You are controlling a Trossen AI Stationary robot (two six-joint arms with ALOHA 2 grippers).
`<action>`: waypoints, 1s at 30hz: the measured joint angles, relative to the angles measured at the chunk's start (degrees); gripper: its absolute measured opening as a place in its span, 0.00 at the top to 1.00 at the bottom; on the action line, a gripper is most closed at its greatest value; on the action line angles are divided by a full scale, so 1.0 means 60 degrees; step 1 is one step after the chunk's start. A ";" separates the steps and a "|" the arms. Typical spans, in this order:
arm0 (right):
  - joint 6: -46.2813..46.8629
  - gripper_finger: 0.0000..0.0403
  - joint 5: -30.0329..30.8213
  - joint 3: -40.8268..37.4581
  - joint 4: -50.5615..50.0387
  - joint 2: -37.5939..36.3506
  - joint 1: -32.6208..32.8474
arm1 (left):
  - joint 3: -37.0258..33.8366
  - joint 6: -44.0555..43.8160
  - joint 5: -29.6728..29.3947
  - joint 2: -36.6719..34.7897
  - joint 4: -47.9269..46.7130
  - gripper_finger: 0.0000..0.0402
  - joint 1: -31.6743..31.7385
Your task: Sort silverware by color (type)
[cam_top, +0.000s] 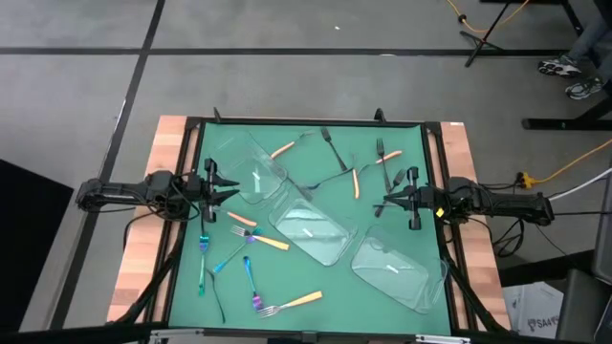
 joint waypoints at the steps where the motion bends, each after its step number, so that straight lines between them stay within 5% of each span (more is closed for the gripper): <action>1: 0.0000 0.99 0.0001 -0.0001 0.0000 0.0001 0.0000 | -0.0002 0.0003 0.0000 0.0000 -0.0003 0.78 -0.0003; 22: 0.0007 0.99 -0.0158 -0.0015 0.0352 0.0002 0.0007 | -0.0003 0.0004 0.0000 0.0000 0.0000 0.79 -0.0001; 30: 0.2649 0.99 0.1622 -0.0015 0.0505 0.0002 -0.0004 | -0.0003 0.0001 0.0000 0.0002 0.0004 0.79 -0.0004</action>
